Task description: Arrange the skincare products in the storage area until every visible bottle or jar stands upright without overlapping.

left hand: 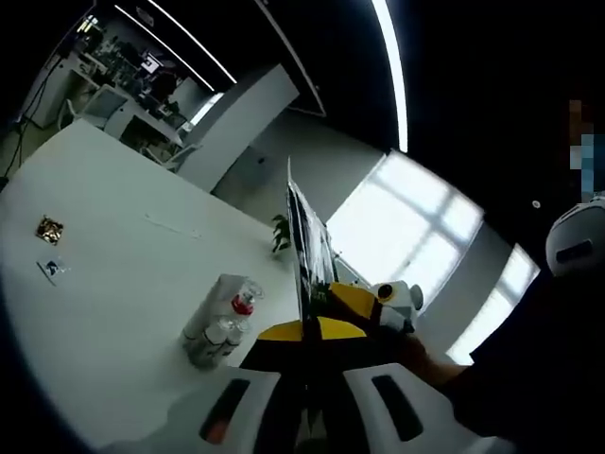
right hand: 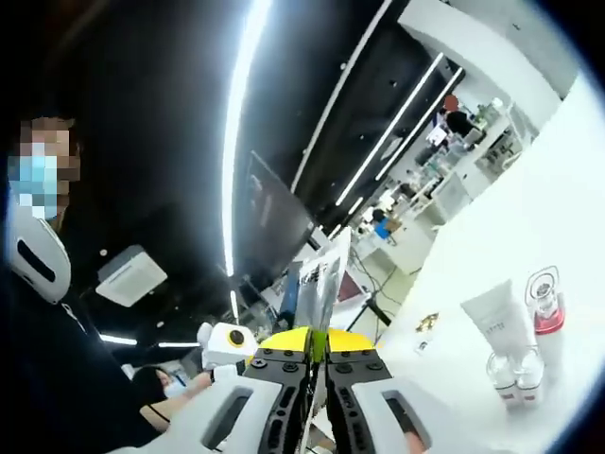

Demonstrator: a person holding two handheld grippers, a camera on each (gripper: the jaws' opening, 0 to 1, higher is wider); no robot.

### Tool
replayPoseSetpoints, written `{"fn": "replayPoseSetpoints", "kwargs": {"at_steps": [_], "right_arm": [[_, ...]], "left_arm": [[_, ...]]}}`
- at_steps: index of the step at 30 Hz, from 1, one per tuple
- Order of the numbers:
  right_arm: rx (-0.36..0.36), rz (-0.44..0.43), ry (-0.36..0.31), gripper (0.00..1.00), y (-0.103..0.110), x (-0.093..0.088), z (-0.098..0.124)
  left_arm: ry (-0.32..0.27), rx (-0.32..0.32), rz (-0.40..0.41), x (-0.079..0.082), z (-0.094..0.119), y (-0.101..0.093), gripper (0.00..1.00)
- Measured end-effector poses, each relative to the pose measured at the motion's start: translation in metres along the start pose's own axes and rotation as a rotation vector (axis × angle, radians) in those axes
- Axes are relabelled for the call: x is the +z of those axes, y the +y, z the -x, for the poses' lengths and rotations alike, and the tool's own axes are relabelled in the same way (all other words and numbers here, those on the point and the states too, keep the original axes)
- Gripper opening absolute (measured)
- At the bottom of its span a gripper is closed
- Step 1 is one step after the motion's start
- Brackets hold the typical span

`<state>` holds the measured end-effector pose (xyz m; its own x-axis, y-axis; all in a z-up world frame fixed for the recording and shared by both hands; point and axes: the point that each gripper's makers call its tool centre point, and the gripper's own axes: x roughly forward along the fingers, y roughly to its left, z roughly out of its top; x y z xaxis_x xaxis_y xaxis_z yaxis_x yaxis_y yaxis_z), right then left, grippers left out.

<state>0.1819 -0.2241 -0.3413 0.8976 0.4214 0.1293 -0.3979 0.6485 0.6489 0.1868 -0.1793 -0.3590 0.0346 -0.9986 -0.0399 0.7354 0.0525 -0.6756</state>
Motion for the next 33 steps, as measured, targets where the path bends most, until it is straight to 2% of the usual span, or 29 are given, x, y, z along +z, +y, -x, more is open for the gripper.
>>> {"fn": "replayPoseSetpoints", "kwargs": {"at_steps": [6, 13, 14, 20, 24, 27, 33], "right_arm": [[-0.008, -0.001, 0.018, 0.09, -0.009, -0.003, 0.001], [-0.037, 0.069, 0.080, 0.14, -0.021, -0.012, 0.002], [-0.045, 0.101, 0.099, 0.15, -0.024, -0.015, 0.004], [-0.082, 0.150, 0.124, 0.31, -0.032, -0.021, 0.013], [-0.114, 0.168, 0.147, 0.35, -0.040, -0.026, 0.023], [-0.166, 0.201, 0.183, 0.44, -0.052, -0.030, 0.034], [-0.216, 0.220, 0.200, 0.47, -0.065, -0.029, 0.051]], "left_arm": [[-0.002, -0.011, 0.063, -0.007, -0.006, 0.004, 0.00], [0.016, 0.008, 0.067, -0.009, -0.009, 0.010, 0.00], [0.017, 0.012, 0.067, -0.009, -0.008, 0.011, 0.00], [0.015, 0.060, 0.091, -0.010, 0.001, 0.028, 0.00], [0.017, 0.085, 0.097, -0.011, 0.003, 0.038, 0.00], [0.033, 0.103, 0.103, -0.016, 0.002, 0.049, 0.00], [0.042, 0.143, 0.118, -0.018, -0.001, 0.068, 0.00]]}}
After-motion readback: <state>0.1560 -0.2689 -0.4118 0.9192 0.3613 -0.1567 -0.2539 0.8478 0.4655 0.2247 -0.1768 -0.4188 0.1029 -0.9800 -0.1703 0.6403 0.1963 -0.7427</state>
